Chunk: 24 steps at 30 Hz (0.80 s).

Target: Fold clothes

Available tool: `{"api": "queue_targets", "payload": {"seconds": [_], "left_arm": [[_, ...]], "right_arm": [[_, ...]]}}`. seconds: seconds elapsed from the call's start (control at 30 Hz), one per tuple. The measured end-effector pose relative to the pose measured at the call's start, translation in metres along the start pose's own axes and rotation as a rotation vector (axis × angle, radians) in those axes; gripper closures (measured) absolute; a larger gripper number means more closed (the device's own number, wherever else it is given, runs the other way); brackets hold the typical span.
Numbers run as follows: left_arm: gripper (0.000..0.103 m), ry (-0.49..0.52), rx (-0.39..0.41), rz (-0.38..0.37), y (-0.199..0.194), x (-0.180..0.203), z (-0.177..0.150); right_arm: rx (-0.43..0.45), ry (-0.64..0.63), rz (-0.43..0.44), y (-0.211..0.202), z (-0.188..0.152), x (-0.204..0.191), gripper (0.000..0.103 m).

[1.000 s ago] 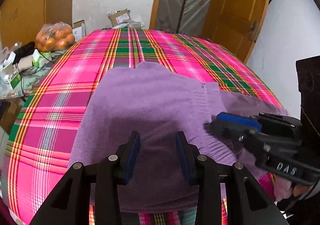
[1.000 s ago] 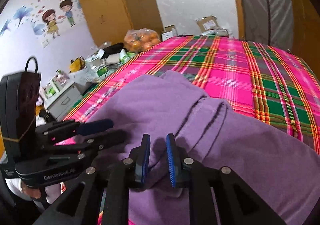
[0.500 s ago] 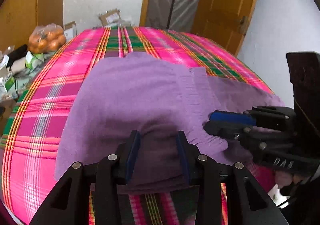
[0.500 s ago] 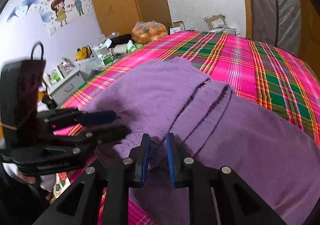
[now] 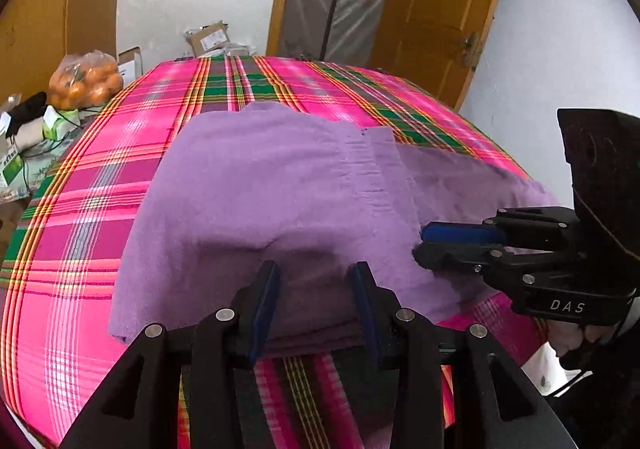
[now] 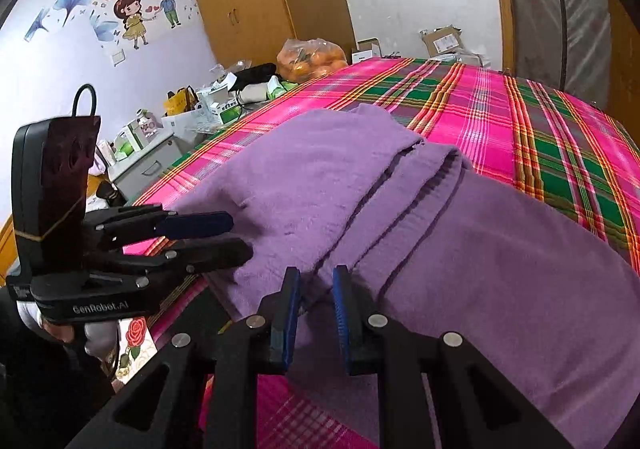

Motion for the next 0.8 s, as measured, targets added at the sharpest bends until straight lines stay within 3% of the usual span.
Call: {"api": "queue_targets", "payload": {"seconds": [0.27,0.4,0.5,0.63,0.8], "left_arm": [[0.064,0.005,-0.002,-0.006,-0.004,-0.004,0.002],[0.064,-0.042,0.033,0.052,-0.012,-0.031,0.01],[0.064,-0.092,0.008,0.084,-0.011,-0.048,0.003],[0.064,-0.098,0.002,0.08,-0.012,-0.049,-0.004],[0.064,-0.11,0.032,0.073,-0.017,-0.058,0.008]], "right_arm": [[0.007,0.07,0.041,-0.009,0.002,0.008,0.086],[0.069,0.129,0.044,-0.016,0.024,0.019,0.083],[0.079,0.158,0.045,-0.011,0.035,0.022,0.081],[0.003,0.145,0.006,0.012,0.028,0.027,0.081],[0.03,0.173,0.016,0.007,0.04,0.031,0.081]]}}
Point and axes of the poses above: each gripper's, at about its wrist camera, not at the fingertips, and y roughly the way its jaws point, x to its right, z to its top, the point moved 9 cm from there along y, roughly the way its jaws point, and after that the axes turned 7 degrees about y, right-handed, at the moved point
